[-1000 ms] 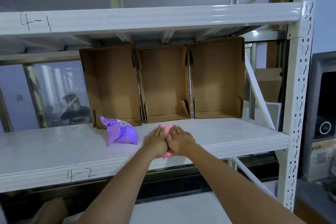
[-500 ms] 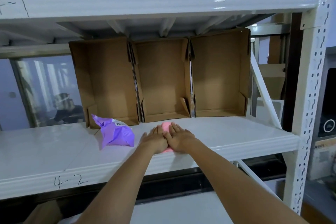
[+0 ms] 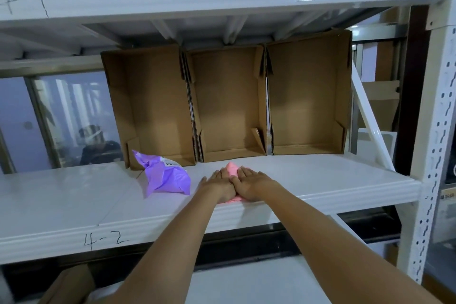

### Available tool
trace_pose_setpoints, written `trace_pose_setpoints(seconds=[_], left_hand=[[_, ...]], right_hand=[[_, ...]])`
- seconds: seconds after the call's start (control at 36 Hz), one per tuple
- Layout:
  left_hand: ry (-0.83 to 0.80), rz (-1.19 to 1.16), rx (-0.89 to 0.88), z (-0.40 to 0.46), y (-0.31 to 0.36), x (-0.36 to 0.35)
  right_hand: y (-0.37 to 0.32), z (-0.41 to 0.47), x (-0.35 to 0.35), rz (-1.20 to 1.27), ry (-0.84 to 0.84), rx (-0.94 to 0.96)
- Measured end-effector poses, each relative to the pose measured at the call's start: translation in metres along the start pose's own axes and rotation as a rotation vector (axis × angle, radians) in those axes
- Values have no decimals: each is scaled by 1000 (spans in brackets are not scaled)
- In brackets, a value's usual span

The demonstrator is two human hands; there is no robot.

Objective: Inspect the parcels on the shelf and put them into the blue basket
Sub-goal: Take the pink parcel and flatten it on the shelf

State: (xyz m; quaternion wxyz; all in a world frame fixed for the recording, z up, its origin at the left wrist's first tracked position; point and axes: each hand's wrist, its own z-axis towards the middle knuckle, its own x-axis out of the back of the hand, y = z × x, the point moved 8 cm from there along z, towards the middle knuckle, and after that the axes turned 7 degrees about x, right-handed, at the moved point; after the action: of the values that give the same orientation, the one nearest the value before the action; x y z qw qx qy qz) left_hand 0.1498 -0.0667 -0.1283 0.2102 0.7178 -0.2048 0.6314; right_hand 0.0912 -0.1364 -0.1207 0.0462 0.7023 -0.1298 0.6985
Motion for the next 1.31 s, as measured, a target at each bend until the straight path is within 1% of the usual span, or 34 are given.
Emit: trace_pose_setpoints(seconds=[0.08,0.25,0.33,0.39,0.44,0.5,0.56,0.61,0.69,0.92,1.11,1.22,1.31], left_hand=[[37,-28,5,-2,-1,1],[178,-102,2,-10,-5,9],[276,-136,-46,-13,-3,16],[306,-140,-113,-13,1,17],[304,-119,-182,-10,5,14],[288,-65,-211,-8,7,11],[267,-33,-211,-8,8,9],[248,-33,-203,-9,9,9],[216,-32,-187,-7,9,7],[181,-52,-206,-11,10,6],[163,-19,-206,-11,11,5],[179,-52,-190,-5,6,2],[234,-117,-178,-6,6,8]], right_hand=[[1,0,0,17,-12,-15],[0,-2,1,17,11,-7],[1,-3,1,25,64,1],[0,-6,4,50,133,24],[-4,-11,12,83,219,55],[-8,-18,18,91,274,80],[-10,-22,16,105,251,89],[-9,-22,12,110,185,86],[-7,-16,5,53,98,87],[-5,-11,2,92,14,62],[-6,-12,1,65,21,59],[-8,-16,3,50,76,62],[-4,-15,7,47,154,40]])
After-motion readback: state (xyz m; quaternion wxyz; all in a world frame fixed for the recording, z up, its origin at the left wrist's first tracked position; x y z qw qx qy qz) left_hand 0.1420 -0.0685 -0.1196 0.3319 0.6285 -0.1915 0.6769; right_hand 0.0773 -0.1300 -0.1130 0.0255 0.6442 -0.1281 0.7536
